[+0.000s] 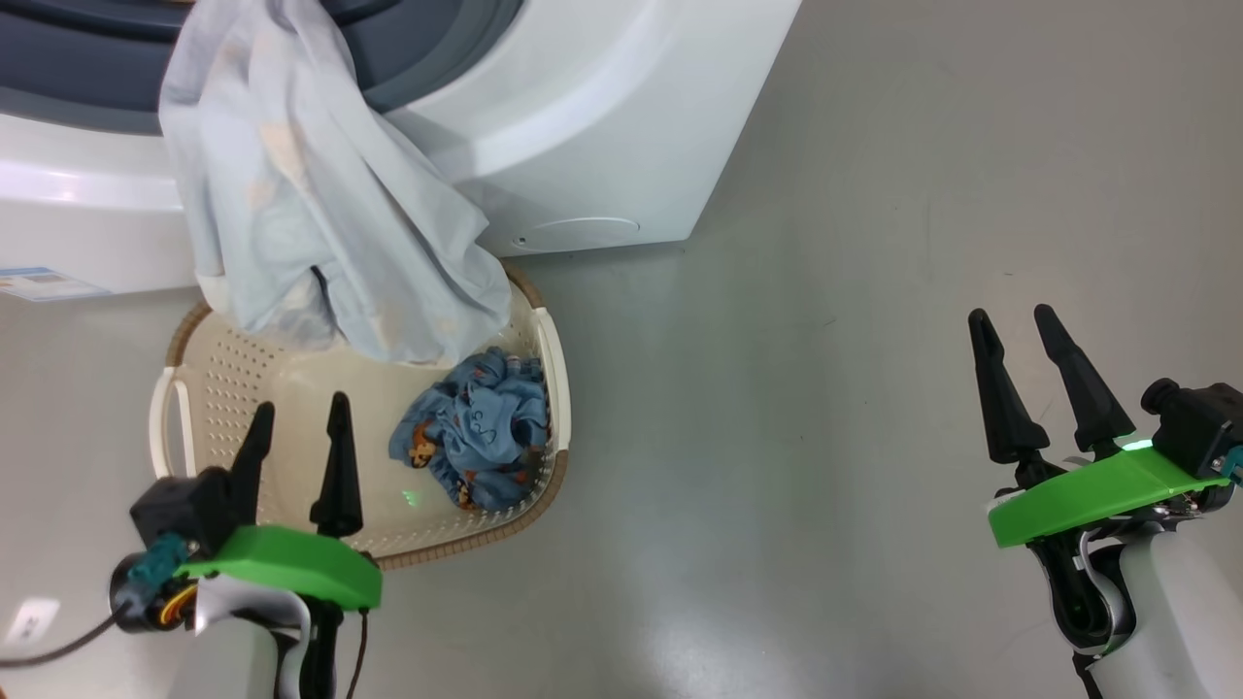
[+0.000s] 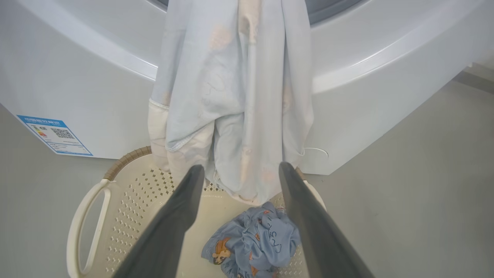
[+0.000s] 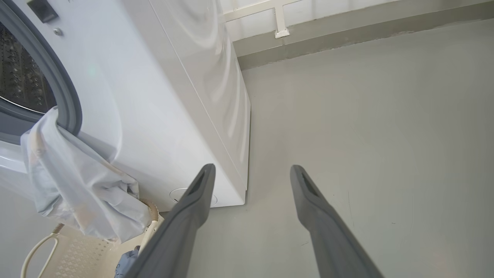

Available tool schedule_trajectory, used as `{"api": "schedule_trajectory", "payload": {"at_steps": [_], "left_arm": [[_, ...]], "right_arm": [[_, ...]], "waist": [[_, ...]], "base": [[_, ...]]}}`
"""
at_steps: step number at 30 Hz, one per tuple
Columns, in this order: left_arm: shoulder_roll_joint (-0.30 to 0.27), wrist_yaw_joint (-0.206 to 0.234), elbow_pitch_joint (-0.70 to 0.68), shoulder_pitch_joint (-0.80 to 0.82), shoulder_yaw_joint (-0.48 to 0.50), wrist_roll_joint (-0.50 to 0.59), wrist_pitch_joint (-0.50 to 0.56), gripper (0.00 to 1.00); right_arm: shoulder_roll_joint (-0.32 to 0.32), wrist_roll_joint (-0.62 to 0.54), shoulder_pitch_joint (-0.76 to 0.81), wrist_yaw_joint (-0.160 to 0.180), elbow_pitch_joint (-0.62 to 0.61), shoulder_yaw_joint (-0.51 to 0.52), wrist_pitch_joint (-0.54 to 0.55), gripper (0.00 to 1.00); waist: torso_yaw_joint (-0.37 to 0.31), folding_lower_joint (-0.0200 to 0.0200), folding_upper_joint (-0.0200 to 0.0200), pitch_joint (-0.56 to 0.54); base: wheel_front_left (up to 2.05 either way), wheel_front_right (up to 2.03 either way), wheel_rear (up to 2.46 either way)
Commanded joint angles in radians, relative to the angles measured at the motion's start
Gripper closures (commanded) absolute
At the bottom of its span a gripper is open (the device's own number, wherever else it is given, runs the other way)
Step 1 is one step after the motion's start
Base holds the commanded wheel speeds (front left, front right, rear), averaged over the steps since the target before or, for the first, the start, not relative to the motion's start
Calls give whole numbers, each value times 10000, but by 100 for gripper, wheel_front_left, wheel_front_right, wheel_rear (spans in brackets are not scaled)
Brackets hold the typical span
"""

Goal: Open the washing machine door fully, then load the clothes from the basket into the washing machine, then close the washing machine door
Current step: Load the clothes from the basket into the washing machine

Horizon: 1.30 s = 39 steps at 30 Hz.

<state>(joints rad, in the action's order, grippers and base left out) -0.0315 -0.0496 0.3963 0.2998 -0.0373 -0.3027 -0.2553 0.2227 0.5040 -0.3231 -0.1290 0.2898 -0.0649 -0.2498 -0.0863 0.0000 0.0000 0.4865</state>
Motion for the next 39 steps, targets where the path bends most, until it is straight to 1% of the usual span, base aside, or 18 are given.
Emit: {"api": "schedule_trajectory", "payload": {"at_steps": [1,8,13,17,20,23,27,32,35,39], "left_arm": [[-187,-59,49,228,230,-69,-65,0],[-187,-343,1640,1170,271,-117,-65,0],[-187,-533,2762,1956,482,-172,-65,0],[-205,-649,3576,2624,671,-3,-65,0],[-374,-720,4332,3253,895,95,-65,0],[-562,-759,4790,3681,1047,124,-65,0],[-705,-774,5088,3949,1108,170,-65,0],[-1068,-802,5774,4661,1114,270,-65,0],[-1095,-806,5852,4851,777,212,-65,0],[-1187,-808,5568,4963,142,-292,-65,0]], "right_arm": [[89,-22,124,-17,-245,-218,-120,0],[95,-19,-4,-17,-270,-271,-120,0],[77,-14,-101,-17,-306,-298,-120,0],[60,-10,-195,-17,-327,-336,-120,0],[42,-16,-290,-17,-351,-397,-120,0],[34,-13,-374,-17,-373,-443,-120,0],[33,-9,-413,-17,-386,-448,-120,0],[13,-6,-525,-17,-396,-525,-120,0],[-9,-4,-582,-17,-406,-585,-120,0],[3,12,-607,-17,-430,-577,-120,0]], "waist": [[3,0,0,40],[-33,0,0,284],[-49,0,0,529],[-66,0,0,730],[-109,0,0,916],[-158,0,0,1047],[-180,0,0,1116],[-273,0,0,1320],[-336,0,0,1390],[-370,0,0,1491]], "base": [[0,0,0],[0,0,0],[0,0,0],[0,0,0],[0,0,0],[0,0,0],[0,0,0],[0,0,0],[0,0,0],[0,0,0]]}}
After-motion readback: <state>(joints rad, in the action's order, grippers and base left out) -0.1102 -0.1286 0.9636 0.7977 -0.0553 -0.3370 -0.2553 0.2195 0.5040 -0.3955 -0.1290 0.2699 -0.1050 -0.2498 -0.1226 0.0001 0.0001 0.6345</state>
